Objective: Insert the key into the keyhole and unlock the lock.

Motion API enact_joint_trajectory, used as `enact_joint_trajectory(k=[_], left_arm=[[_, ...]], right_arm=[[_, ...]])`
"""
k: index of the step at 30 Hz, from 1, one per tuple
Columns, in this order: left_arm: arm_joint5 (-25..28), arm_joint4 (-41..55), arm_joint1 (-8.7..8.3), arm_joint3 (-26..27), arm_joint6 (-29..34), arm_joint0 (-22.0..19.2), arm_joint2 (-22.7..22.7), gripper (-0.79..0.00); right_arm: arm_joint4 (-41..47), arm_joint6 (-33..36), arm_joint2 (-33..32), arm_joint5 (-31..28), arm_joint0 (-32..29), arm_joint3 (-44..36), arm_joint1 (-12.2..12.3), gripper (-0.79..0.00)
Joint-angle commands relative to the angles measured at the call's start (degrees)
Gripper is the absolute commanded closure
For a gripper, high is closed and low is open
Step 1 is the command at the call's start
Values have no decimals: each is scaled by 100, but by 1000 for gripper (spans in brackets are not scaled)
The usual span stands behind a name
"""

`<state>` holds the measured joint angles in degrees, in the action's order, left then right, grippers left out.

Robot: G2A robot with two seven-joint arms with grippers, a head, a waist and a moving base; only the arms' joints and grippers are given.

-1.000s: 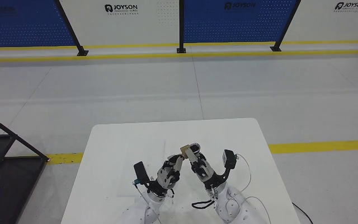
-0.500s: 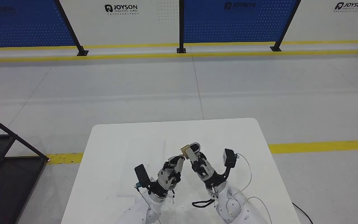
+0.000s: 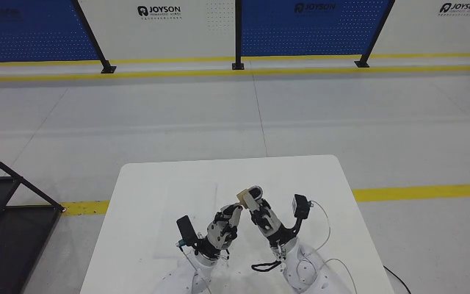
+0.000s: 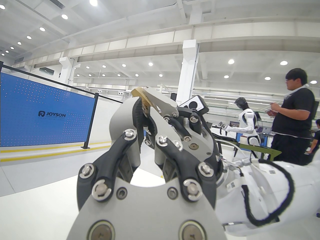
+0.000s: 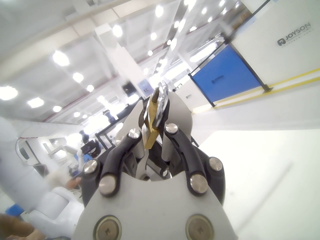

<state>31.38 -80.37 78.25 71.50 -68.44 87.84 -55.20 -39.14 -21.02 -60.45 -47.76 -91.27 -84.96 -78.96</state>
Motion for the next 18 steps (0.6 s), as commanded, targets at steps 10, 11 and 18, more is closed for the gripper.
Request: enact_joint_trajectory(k=[10, 11, 18], left_arm=[[330, 454, -71, 379, 234, 163, -144, -785], [414, 496, -83, 385, 266, 180, -163, -785], [1736, 1286, -234, 431, 1290, 275, -423, -760]], right_arm=[[82, 48, -34, -31, -10, -35, 14, 0], [95, 48, -42, -38, -10, -35, 16, 0], [215, 165, -106, -118, 6, -22, 38, 0]])
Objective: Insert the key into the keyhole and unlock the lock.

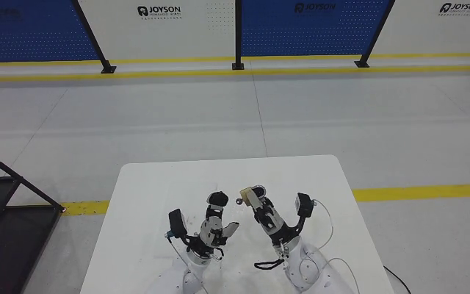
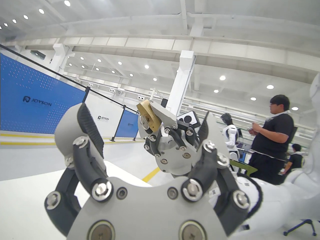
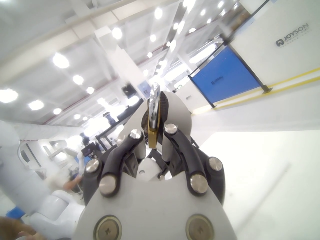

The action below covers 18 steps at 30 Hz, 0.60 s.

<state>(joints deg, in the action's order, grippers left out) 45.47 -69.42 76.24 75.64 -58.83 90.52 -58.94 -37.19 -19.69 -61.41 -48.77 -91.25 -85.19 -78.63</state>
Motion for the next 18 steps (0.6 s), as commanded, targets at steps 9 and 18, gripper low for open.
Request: enact_joint_trajectory(k=[9, 18], left_arm=[[1253, 1519, -398, 209, 2321, 47, -266, -785], [1253, 1801, -399, 221, 2631, 70, -149, -785]], right_arm=[[116, 656, -161, -570, 54, 75, 107, 0], [160, 712, -156, -439, 51, 27, 109, 0]])
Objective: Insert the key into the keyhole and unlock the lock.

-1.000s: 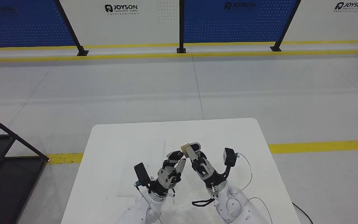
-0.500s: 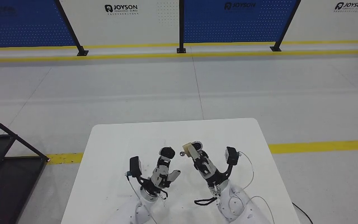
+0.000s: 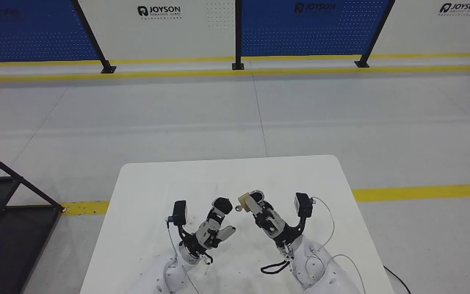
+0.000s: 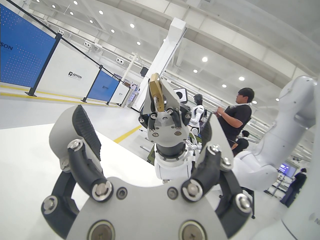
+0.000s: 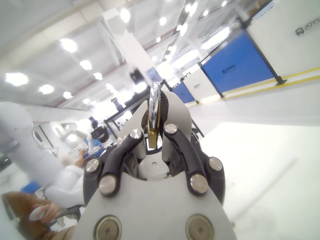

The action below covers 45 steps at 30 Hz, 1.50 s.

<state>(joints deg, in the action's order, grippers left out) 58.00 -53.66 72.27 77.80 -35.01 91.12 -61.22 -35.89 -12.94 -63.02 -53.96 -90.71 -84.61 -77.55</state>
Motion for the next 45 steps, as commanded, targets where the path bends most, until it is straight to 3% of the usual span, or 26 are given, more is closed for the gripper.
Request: enact_joint_trajectory(k=[1, 4, 7, 8, 14, 19, 29, 36, 38, 45], left_arm=[[0, 394, -7, 26, 370, 2, 122, -785], [0, 1315, -79, 138, 962, -69, 308, -785], [0, 2208, -211, 240, 1689, -147, 427, -520], [0, 2470, -256, 273, 1908, -170, 436, -400], [0, 3469, -456, 457, 2739, -210, 414, -234], [0, 3767, -540, 490, 3147, -251, 434, -194], [0, 3860, -582, 463, 3263, -309, 492, -49], [0, 3866, -586, 434, 3231, -344, 548, -55], [0, 3876, -588, 429, 3220, -351, 557, -89], [0, 3896, -598, 414, 3209, -369, 591, -55]], right_arm=[[44, 54, 4, 93, -9, -46, 4, 0], [85, 125, -8, 87, -43, -87, 19, 0], [104, 210, -19, 116, -57, -117, 33, 0], [117, 235, -15, 127, -63, -124, 36, 0], [142, 343, 7, 185, -77, -169, 52, 0], [144, 330, 9, 228, -89, -196, 59, 0], [166, 309, 30, 269, -87, -204, 70, 0], [154, 270, 35, 321, -85, -215, 76, 0], [165, 259, 37, 331, -81, -215, 78, 0], [186, 219, 40, 367, -77, -215, 82, 0]])
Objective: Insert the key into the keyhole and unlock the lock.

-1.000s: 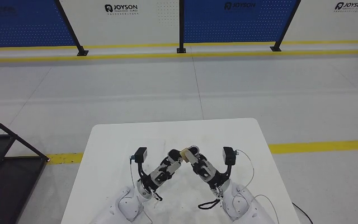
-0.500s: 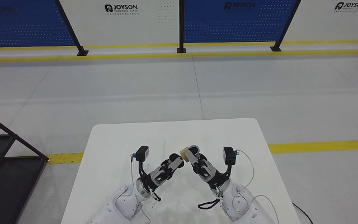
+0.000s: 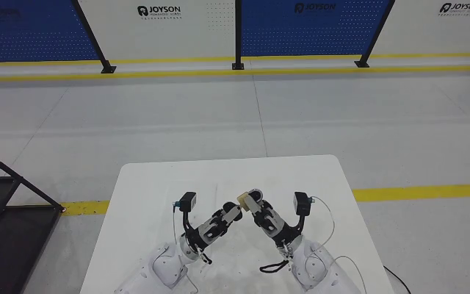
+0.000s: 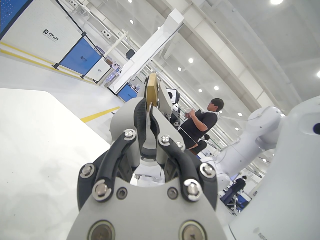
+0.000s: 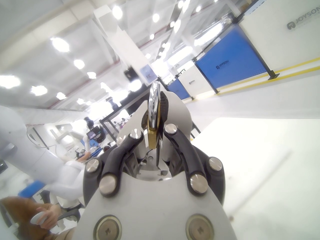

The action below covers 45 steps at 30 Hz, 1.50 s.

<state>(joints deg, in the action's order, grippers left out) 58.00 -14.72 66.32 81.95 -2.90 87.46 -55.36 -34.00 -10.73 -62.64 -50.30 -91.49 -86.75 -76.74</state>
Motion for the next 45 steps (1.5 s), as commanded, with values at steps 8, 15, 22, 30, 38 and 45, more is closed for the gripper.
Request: enact_joint_trajectory(k=[8, 15, 22, 30, 38, 45], left_arm=[[0, -80, -7, 10, -38, -27, 44, 0], [0, -520, 9, 64, -433, 9, -45, 0], [-25, -1716, 107, 10, -1364, 118, -186, 0], [-545, -2988, 242, 41, -2413, 213, -217, 0], [-1232, -4229, 347, 46, -3544, 279, -137, 0], [-2054, -5210, 413, -56, -4456, 290, -33, 0]], right_arm=[[-17, 15, 19, 31, -1, -8, 9, 0], [-30, 16, 41, 69, -1, -6, 14, 0], [-31, 9, 49, 106, -5, -19, 20, 0], [-37, -7, 59, 140, -11, -27, 26, 0], [-48, -27, 68, 165, -15, -36, 33, 0], [-50, -41, 69, 199, -23, -44, 39, 0]])
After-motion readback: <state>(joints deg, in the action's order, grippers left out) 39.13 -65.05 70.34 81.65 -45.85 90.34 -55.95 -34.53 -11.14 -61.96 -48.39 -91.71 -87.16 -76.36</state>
